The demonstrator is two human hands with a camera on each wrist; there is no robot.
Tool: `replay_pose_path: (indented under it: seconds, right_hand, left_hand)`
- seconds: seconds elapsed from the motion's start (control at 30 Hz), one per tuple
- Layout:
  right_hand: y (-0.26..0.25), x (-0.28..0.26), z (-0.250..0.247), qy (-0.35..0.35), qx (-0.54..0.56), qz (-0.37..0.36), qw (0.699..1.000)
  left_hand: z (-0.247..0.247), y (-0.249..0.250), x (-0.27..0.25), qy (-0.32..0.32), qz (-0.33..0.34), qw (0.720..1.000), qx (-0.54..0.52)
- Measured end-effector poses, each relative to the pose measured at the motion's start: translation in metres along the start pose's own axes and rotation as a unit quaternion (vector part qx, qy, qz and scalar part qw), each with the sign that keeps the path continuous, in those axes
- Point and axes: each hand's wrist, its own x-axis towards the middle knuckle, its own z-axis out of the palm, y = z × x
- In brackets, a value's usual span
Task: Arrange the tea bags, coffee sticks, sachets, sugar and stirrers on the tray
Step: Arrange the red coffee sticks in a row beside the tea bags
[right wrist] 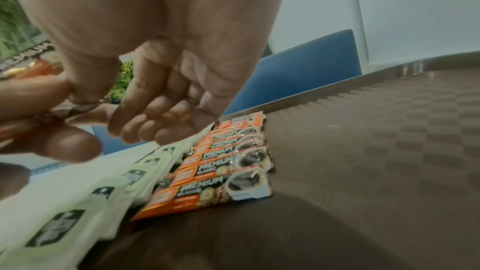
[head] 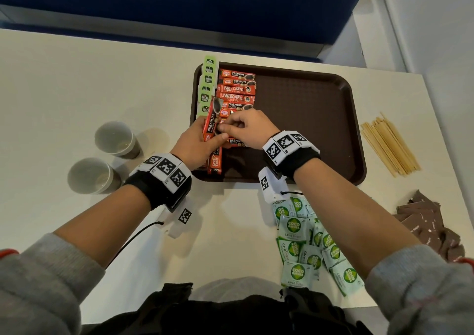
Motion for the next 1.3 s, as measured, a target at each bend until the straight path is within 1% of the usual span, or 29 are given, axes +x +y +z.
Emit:
replay_pose_path:
  seconds: [0.13,0.23,0.43,0.5,0.57,0.63,0.7,0.8,0.87,0.97,1.13,1.3]
  right_hand:
    - [-0.001,-0.001,0.001,-0.017,0.064,0.011,0.998]
    - [0.001,-0.002,-0.003,-0.016,0.098,0.016,0.995]
    - [0.014,-0.002,-0.013,0.036,0.213,0.052,0.975]
    - [0.019,-0.003,-0.015,0.058,0.237,0.059,0.968]
    - [0.023,-0.005,-0.017,0.060,0.221,0.062,0.971]
    - [0.024,-0.009,-0.020,0.040,0.175,0.064,0.982]
    - [0.024,-0.012,-0.022,0.009,0.109,0.066,0.992]
    - [0.022,-0.015,-0.022,-0.039,0.016,0.069,0.997]
    - [0.021,-0.015,-0.021,-0.062,-0.006,0.069,0.996]
    - [0.021,-0.014,-0.018,-0.087,-0.038,0.061,0.994]
    - [0.027,-0.013,-0.015,-0.109,-0.102,0.074,0.986]
    - [0.029,-0.013,-0.006,-0.111,-0.139,0.077,0.981]
  left_hand:
    - [0.000,0.004,-0.005,-0.007,0.015,0.999,0.041]
    - [-0.002,0.003,-0.007,-0.012,0.007,0.999,0.043]
    - [-0.004,0.000,-0.010,-0.041,-0.029,0.999,0.000]
    - [-0.004,0.000,-0.010,-0.033,-0.034,0.999,0.006]
    - [-0.004,-0.001,-0.008,-0.013,-0.039,0.999,0.012]
    - [-0.004,-0.003,-0.005,0.006,-0.042,0.999,0.024]
    - [-0.005,-0.004,-0.002,0.025,-0.030,0.997,0.071]
    - [-0.005,-0.004,0.000,0.024,-0.019,0.989,0.147]
    - [-0.004,-0.004,0.000,0.013,-0.020,0.986,0.167]
    - [-0.003,-0.005,-0.003,0.007,-0.027,0.985,0.168]
    - [-0.008,-0.005,-0.003,0.064,-0.027,0.987,0.147]
    - [-0.013,-0.004,-0.002,0.081,-0.029,0.987,0.137]
